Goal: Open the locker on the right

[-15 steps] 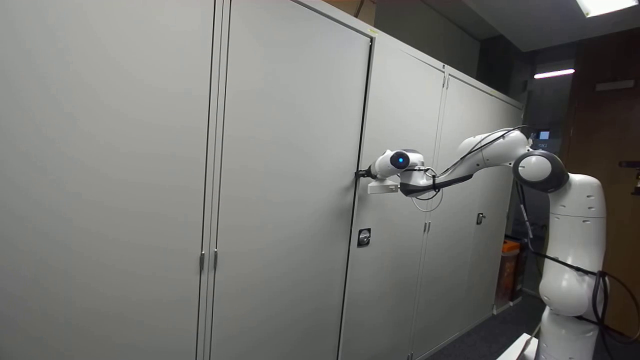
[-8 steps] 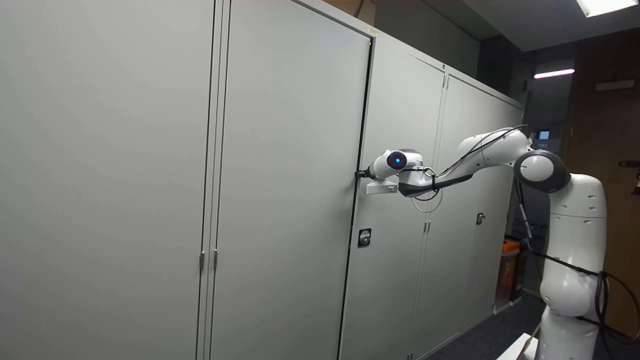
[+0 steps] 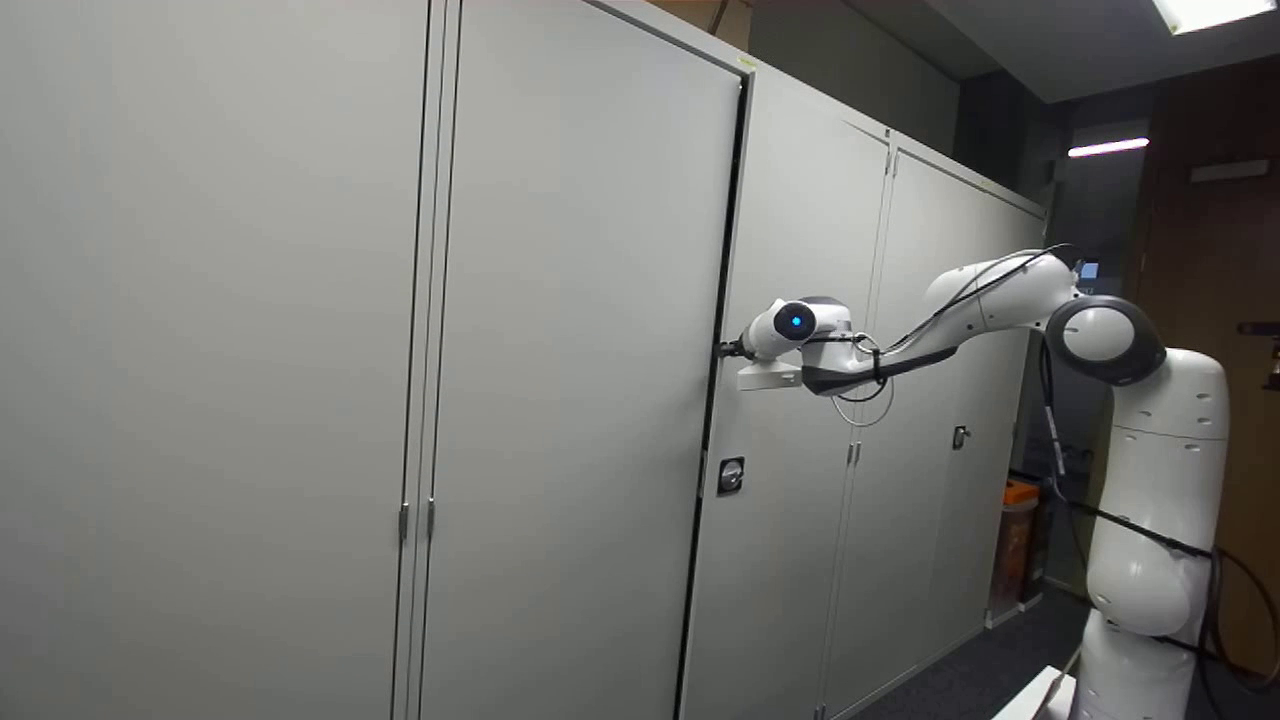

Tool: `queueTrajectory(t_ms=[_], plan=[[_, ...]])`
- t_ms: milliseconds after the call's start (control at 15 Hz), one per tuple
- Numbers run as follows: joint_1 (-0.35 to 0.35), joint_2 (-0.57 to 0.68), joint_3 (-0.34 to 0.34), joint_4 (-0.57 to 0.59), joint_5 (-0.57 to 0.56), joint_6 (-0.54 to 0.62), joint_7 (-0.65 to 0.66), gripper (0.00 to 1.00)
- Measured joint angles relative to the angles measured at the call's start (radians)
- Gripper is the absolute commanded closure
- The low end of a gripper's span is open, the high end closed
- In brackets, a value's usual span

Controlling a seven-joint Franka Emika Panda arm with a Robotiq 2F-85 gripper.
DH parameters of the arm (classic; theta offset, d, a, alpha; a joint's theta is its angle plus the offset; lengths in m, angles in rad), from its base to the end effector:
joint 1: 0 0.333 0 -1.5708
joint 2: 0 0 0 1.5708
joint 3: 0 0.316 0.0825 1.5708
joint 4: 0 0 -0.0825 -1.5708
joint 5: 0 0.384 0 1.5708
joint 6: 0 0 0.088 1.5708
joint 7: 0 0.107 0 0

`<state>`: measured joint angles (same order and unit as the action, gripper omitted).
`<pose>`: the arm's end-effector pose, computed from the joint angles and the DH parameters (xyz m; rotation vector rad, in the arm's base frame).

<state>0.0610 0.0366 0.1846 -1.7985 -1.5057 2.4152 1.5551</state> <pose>0.6027 0.1438 0.5889 2.1714 -0.3986 1.6375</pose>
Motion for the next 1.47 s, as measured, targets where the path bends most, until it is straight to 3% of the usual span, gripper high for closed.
queueTrajectory(t_ms=[1467], plan=[[0.022, -0.047, -0.03, -0.052, 0.035, -0.02, 0.002, 0.0]])
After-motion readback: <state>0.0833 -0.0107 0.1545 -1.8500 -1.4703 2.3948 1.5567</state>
